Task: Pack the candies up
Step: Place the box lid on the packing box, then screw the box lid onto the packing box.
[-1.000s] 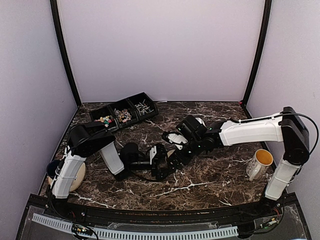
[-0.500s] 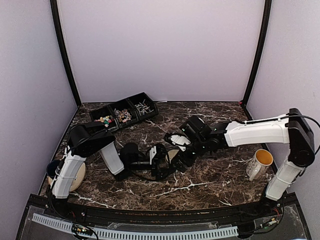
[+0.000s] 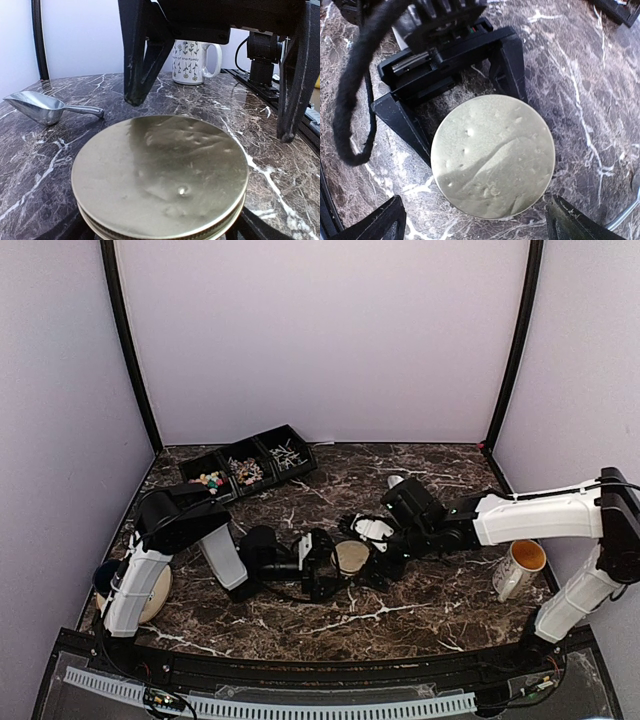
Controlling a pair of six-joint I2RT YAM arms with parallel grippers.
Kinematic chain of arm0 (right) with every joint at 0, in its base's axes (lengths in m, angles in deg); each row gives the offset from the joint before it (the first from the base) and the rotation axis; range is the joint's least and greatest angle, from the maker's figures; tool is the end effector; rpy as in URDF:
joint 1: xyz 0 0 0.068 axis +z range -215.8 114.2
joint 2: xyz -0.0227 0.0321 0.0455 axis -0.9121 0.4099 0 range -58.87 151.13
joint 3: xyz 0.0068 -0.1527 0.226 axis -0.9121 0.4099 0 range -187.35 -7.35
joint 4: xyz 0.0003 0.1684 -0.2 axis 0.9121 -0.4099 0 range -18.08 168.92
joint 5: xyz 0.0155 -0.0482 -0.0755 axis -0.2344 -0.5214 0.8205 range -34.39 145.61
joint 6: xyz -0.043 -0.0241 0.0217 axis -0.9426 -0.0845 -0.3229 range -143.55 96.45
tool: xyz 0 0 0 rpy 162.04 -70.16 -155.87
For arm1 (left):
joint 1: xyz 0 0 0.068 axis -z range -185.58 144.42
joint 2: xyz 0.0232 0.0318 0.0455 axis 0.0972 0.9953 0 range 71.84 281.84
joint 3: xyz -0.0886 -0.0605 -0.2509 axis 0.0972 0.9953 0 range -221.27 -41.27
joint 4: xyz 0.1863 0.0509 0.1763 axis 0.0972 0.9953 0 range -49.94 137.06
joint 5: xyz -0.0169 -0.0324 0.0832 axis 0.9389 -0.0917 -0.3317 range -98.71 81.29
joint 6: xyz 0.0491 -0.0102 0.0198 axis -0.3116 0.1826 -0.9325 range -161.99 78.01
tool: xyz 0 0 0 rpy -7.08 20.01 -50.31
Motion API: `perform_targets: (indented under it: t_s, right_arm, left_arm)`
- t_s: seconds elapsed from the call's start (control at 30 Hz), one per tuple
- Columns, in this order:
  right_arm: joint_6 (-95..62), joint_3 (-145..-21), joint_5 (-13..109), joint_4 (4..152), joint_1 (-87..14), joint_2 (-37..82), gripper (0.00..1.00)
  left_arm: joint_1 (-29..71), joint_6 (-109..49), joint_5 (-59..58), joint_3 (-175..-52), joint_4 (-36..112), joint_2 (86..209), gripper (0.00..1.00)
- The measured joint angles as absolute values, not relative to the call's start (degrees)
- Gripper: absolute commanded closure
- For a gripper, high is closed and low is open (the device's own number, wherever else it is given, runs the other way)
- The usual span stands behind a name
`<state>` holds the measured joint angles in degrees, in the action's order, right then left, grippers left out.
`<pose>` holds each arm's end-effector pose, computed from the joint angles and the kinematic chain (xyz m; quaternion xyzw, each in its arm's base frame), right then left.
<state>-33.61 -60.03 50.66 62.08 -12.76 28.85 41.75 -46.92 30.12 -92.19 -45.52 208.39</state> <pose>0.1853 0.2512 0.1997 -0.5061 0.7973 0.1575 0.2886 0.2492 -0.3033 0.0553 0.5047 0.4956 -0.4603 0.5364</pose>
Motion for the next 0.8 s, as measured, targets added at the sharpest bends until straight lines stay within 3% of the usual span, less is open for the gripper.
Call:
perform_targets:
  t_s: [0.33, 0.8]
  right_arm:
    - [-41.15, -56.16, 45.85, 72.02, -16.41, 26.08, 0.03]
    - [-49.74, -56.65, 36.45, 74.80, -19.15, 28.46, 0.02]
  left_arm:
    - [41.21, -47.14, 31.65, -92.19, -45.52, 208.39, 0.11]
    - [41.06, -47.55, 34.58, -92.19, -45.46, 208.39, 0.11]
